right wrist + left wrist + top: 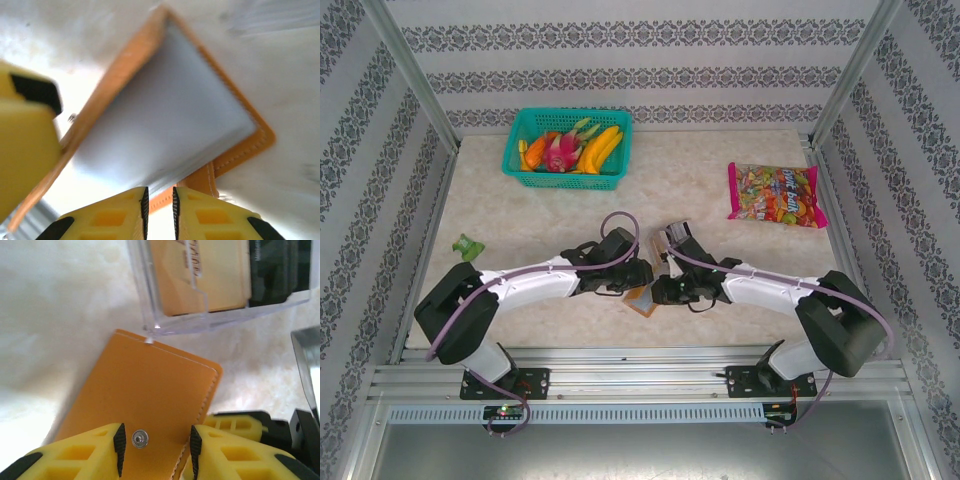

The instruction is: Put the credit cards into the card holder

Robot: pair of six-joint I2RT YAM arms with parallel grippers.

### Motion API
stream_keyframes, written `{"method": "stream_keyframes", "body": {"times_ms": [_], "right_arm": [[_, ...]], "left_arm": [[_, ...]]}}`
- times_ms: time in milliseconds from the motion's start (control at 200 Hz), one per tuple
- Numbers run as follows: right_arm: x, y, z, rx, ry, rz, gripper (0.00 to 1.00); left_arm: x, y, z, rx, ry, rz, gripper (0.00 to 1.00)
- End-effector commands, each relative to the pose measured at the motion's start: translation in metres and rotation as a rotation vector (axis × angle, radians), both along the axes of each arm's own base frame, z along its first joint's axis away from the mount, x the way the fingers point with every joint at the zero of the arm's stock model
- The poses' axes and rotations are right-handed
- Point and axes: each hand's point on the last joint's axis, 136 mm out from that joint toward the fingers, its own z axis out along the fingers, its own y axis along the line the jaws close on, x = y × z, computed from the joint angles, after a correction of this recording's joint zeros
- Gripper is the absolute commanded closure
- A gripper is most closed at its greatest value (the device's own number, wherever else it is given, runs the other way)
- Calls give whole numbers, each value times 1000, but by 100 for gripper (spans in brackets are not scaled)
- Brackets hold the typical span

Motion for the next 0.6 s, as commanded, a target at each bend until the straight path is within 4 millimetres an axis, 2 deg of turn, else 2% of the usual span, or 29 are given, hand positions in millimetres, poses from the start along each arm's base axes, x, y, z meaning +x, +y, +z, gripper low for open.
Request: {"method": "stream_keyframes", "body": {"times_ms": [0,125,240,365,600], "right_arm": [[7,-9,-1,-41,-18,-55,78],[15,-39,8,-169,-188,-63,63],[15,-46,3,-235,-276,12,58],[8,-27,3,-257,-335,112,58],[1,-7,-17,-323,-356,185,56]], "left_arm": [[-3,29,-6,111,0,17,58],[-4,32,-9,118,7,13,58],[-6,34,-16,127,22,13,58],[-7,35,-21,134,31,12,58],[-8,34,-27,139,48,14,59]]}}
